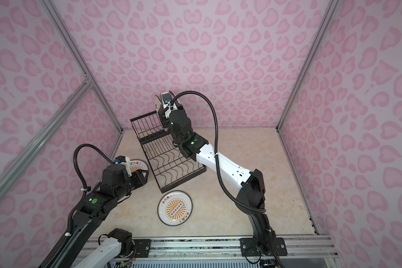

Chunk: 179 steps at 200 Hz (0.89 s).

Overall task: Load plates into a dish rack
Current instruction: Place the plate on the dish rack, then move the plate to the bottom-center of the table.

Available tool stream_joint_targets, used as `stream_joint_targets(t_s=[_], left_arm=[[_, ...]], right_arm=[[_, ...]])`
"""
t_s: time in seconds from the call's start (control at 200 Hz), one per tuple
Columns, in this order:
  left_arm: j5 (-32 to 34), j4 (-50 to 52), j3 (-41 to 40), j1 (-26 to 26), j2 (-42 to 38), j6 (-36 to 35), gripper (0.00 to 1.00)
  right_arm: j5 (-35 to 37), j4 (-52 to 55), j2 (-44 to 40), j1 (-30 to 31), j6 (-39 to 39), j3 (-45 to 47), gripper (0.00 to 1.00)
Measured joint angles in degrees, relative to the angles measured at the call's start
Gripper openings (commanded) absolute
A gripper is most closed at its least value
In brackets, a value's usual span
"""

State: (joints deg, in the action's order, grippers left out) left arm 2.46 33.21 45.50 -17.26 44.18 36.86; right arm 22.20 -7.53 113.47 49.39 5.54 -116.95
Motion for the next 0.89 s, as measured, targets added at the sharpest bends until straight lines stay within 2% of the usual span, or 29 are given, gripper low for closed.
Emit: stream_joint_targets(t_s=[0.26,0.495,0.69,0.895], left_arm=[[-1.4,-0.3,0.0,0.0,2.1,0.0,0.51],[-2.7,-0.5,-1.7,0.0,3.1,0.7,0.51],[-4.0,0.1,-4.0,0.0,2.8,1.8,0.51],[-4.2,2.4,-6.9,0.0,0.6,2.6,0.51]], right_arm=[[-9.6,0.8,-14.3,-6.8,-9.5,17.9,0.59],[-18.6,1.6,-23.3,-11.5,-18.0,33.8,0.58],[-23.8,2.9,-27.6,-13.9,-24.8,46.0,0.57],[-31.5,3.2,-28.2,-16.0,-30.3,53.0,0.53]])
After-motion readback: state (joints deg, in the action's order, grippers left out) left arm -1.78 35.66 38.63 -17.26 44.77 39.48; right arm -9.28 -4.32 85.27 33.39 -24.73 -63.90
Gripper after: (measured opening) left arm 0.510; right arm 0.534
